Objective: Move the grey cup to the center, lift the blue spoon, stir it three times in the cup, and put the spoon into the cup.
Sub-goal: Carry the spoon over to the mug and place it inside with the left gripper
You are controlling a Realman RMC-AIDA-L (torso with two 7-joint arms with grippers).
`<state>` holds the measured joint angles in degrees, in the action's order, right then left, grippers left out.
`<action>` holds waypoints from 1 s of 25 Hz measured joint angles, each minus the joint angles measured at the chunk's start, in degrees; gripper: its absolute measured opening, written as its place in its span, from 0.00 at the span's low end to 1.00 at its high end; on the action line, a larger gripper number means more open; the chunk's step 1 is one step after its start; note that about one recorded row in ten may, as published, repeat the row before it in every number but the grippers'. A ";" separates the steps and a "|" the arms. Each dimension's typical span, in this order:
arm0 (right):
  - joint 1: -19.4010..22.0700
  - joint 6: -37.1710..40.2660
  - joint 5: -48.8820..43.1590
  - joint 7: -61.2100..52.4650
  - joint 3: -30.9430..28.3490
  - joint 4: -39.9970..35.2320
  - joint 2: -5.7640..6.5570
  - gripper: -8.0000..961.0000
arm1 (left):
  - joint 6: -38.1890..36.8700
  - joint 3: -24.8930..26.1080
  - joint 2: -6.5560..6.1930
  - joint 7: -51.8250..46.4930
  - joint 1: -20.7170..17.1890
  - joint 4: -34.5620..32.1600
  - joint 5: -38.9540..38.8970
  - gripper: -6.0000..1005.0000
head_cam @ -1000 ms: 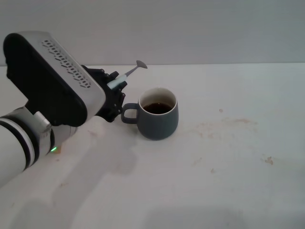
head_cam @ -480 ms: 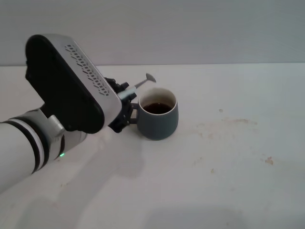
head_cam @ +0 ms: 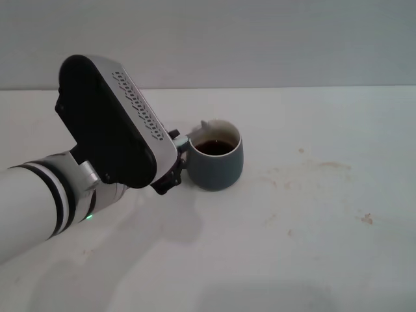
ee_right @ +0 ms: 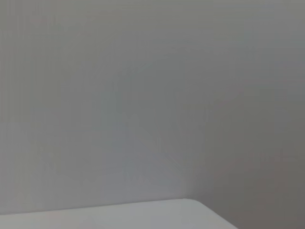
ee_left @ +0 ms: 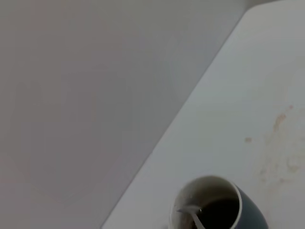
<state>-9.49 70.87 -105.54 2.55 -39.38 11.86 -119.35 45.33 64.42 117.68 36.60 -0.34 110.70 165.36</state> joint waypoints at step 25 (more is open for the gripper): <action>0.59 4.33 -0.53 0.44 0.90 0.90 -0.26 0.01 | 1.69 1.06 0.19 0.07 6.32 -7.21 -0.21 0.18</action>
<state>-8.90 75.21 -106.07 2.99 -38.47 12.75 -119.62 47.02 65.47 117.86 36.67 5.98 103.49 165.15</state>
